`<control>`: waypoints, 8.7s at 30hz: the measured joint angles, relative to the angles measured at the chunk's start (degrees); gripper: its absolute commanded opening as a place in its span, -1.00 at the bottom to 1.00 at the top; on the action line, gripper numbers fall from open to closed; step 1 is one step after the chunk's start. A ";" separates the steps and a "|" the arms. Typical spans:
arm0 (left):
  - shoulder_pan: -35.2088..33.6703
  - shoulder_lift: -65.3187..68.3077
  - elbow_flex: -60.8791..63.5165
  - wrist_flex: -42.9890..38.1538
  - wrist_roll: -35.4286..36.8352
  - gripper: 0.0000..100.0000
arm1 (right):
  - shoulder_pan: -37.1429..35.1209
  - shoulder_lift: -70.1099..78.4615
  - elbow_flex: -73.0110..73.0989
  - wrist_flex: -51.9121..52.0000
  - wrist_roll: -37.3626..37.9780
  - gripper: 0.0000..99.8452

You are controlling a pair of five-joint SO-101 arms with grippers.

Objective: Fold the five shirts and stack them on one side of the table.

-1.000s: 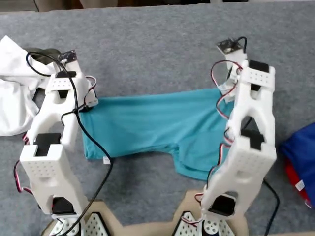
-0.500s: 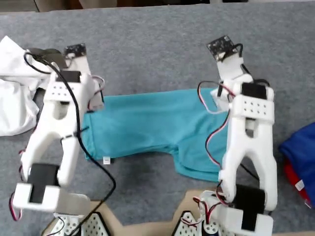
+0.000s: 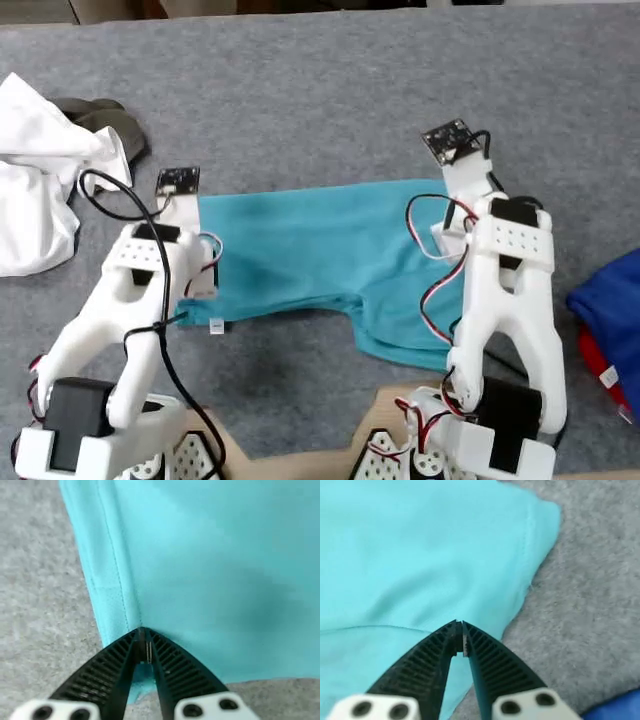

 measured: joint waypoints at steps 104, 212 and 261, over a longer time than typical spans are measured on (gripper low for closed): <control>-10.81 26.90 -39.82 15.74 -9.58 -0.96 | -7.21 26.55 -44.66 25.05 4.40 -0.99; -4.48 -28.48 24.35 -22.15 -4.22 -0.96 | -18.11 -31.03 37.80 16.26 39.03 -0.72; -4.57 -26.73 23.47 -22.15 -4.22 -0.96 | -15.82 -31.12 39.38 7.03 37.27 -0.71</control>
